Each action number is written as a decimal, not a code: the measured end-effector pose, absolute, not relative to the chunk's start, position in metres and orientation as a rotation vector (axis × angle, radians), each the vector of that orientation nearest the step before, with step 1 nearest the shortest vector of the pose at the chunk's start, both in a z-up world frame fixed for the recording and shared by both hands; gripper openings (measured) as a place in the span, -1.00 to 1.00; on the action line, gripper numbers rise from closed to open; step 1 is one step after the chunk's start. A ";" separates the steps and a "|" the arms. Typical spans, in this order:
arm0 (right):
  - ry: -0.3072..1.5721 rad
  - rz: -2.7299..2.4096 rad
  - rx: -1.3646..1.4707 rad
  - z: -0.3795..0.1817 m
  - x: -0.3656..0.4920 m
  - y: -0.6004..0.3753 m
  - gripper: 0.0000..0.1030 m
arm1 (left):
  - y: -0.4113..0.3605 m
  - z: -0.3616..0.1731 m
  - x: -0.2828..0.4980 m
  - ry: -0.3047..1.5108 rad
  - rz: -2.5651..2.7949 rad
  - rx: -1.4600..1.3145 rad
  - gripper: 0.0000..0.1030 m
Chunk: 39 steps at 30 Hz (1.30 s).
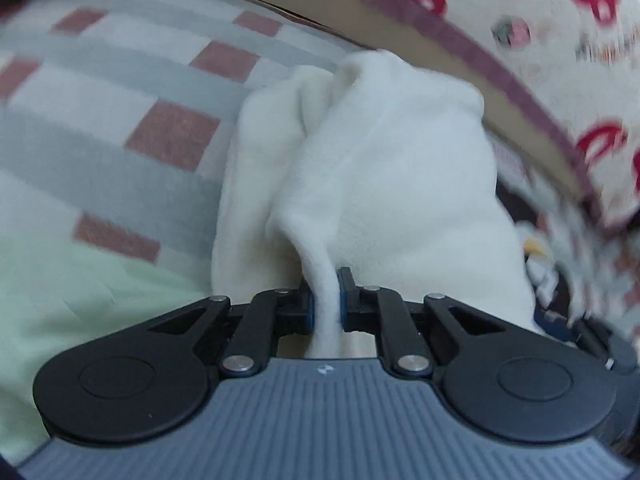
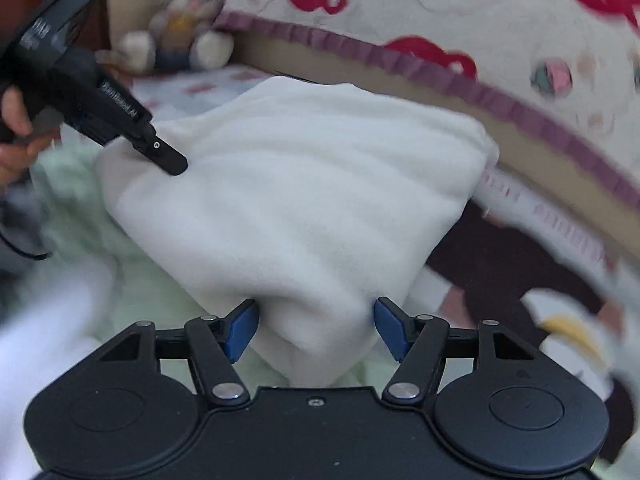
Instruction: Fold clothes
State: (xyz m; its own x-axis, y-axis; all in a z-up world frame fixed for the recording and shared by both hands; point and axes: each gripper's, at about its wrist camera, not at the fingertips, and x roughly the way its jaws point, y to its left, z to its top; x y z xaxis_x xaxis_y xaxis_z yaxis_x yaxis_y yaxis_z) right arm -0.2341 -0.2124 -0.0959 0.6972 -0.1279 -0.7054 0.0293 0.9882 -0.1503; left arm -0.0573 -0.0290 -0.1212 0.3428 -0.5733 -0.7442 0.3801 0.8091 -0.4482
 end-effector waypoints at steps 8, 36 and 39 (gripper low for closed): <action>0.901 -0.072 -0.112 -0.089 -0.235 -0.230 -0.60 | -0.021 -0.112 -0.066 0.988 -0.555 -0.104 -0.69; 0.798 -0.089 0.173 -0.026 -0.146 -0.294 0.19 | 0.018 -0.132 -0.062 1.103 -0.499 -0.226 -0.37; 0.787 -0.045 0.234 -0.036 -0.138 -0.294 0.23 | 0.014 -0.117 -0.055 1.087 -0.510 -0.194 -0.33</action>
